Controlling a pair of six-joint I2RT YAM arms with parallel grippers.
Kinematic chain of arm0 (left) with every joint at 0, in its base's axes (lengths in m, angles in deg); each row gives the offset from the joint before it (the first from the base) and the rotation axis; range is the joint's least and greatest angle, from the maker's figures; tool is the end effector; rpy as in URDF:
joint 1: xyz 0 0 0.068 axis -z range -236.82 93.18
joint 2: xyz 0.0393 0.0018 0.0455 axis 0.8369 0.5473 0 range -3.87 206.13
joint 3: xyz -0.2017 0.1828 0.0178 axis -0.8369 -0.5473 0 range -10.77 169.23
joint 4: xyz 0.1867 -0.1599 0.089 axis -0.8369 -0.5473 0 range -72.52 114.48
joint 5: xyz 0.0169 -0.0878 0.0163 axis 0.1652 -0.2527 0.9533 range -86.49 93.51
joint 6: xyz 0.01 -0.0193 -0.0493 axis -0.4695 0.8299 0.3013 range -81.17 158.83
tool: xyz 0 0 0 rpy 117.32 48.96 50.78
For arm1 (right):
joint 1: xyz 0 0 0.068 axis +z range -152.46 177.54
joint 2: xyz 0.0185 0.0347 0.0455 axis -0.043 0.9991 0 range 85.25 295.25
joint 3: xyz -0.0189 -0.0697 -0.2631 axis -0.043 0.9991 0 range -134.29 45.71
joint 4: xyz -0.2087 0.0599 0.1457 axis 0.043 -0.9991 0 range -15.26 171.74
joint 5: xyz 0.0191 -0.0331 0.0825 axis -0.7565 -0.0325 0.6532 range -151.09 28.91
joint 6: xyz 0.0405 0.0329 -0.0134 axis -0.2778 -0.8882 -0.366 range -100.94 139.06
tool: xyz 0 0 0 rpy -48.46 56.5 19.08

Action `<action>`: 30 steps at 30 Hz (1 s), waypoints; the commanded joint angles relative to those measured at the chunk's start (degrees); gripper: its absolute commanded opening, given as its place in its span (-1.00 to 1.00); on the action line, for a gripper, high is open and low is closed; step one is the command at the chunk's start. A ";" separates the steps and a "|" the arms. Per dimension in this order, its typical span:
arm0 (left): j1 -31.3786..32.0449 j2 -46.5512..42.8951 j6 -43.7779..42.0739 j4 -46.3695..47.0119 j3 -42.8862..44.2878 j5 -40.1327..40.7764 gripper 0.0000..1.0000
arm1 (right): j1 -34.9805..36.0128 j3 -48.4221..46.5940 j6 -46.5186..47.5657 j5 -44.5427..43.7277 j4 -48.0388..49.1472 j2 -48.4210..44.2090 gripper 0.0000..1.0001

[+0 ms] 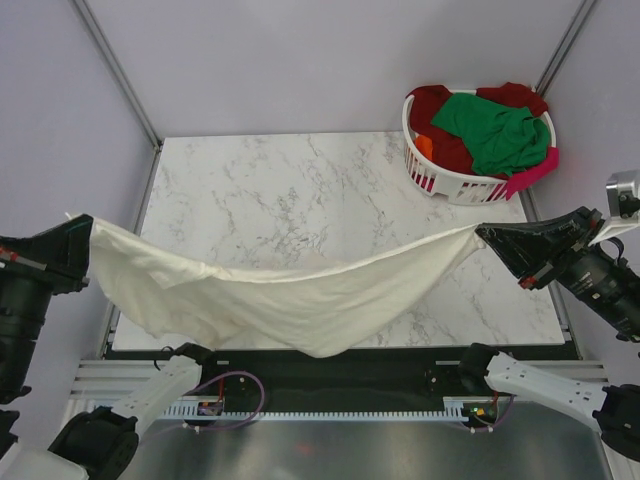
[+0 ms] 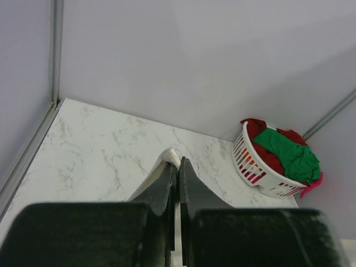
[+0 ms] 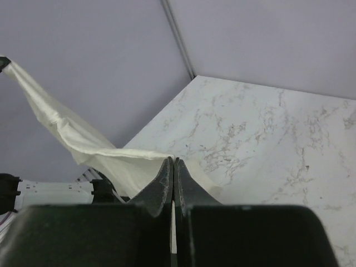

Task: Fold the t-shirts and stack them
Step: Flatten the tshirt out

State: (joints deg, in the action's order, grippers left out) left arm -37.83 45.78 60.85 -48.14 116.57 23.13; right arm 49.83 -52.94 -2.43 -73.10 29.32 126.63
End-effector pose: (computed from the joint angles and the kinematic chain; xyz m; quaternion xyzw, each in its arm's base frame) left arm -0.0437 0.0276 0.5764 -0.1432 0.6616 -0.1469 0.7212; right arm 0.0134 0.0052 0.5358 -0.1044 0.6692 0.3830 0.6282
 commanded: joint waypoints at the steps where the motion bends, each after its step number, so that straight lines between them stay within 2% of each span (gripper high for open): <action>1: -0.35 -2.36 -6.81 8.08 3.25 -8.44 -0.95 | -1.05 0.22 4.35 8.40 9.25 -1.57 -1.00; 5: -1.31 -4.73 -8.83 14.68 4.83 -18.79 -0.95 | -3.50 -2.32 8.30 15.33 13.13 -2.19 -1.00; 10: -2.37 -4.39 -9.89 19.00 9.40 -26.03 -0.95 | -8.43 -9.27 10.60 21.67 15.07 -0.08 -1.00; 13: -2.55 -3.07 -10.51 20.41 9.33 -24.63 -0.95 | -9.84 -11.21 10.51 15.03 15.69 1.59 -1.00; 14: -2.55 -1.76 -10.16 20.41 8.62 -22.19 -0.95 | -9.75 -10.95 10.68 7.43 15.25 2.29 -1.00; 17: -2.55 1.93 -8.93 20.59 6.96 -19.72 -0.95 | -9.58 -10.95 11.83 -3.51 12.09 7.03 -1.00; 19: -2.55 3.87 -9.10 20.59 5.29 -16.03 -0.95 | -9.32 -11.21 12.18 -11.70 9.90 12.30 -1.00; 22: -2.55 9.31 -10.33 20.68 1.16 -9.96 -0.95 | -9.40 -10.51 12.27 -16.55 9.45 20.82 -1.00; 23: -2.46 10.72 -10.68 20.76 -1.46 -5.51 -0.95 | -9.49 -10.16 12.27 -17.86 9.53 23.54 -1.00; 24: -2.46 14.47 -11.12 21.11 -2.97 -3.12 -0.95 | -9.84 -10.33 12.35 -19.35 9.62 30.00 -1.00; 25: -2.55 16.69 -12.86 21.99 -4.38 -1.18 -0.95 | -11.15 -10.77 12.44 -18.76 9.71 33.64 -1.00; 26: -2.55 19.32 -13.58 22.43 -6.39 2.32 -0.95 | -16.55 -12.08 10.53 -16.66 9.80 37.33 -1.00; 27: -3.50 22.74 -14.63 22.70 -6.93 3.31 -0.95 | -20.35 -12.79 8.60 -13.68 9.80 45.11 -1.00; 28: -5.34 29.91 -14.46 22.78 -6.85 2.71 -0.95 | -24.39 -13.84 6.31 -5.21 9.97 49.19 -1.00; 29: -7.45 34.59 -13.59 22.70 -5.81 0.27 -0.95 | -32.09 -16.46 0.46 -2.17 10.15 53.41 -1.00; 30: -11.65 38.90 -11.67 22.70 -4.67 -0.80 -0.95 | -34.95 -18.66 -1.51 0.21 10.06 62.50 -1.00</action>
State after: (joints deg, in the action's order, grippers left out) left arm -43.47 71.07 50.56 -25.50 112.60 19.04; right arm 26.68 -68.55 4.71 -79.14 42.41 175.20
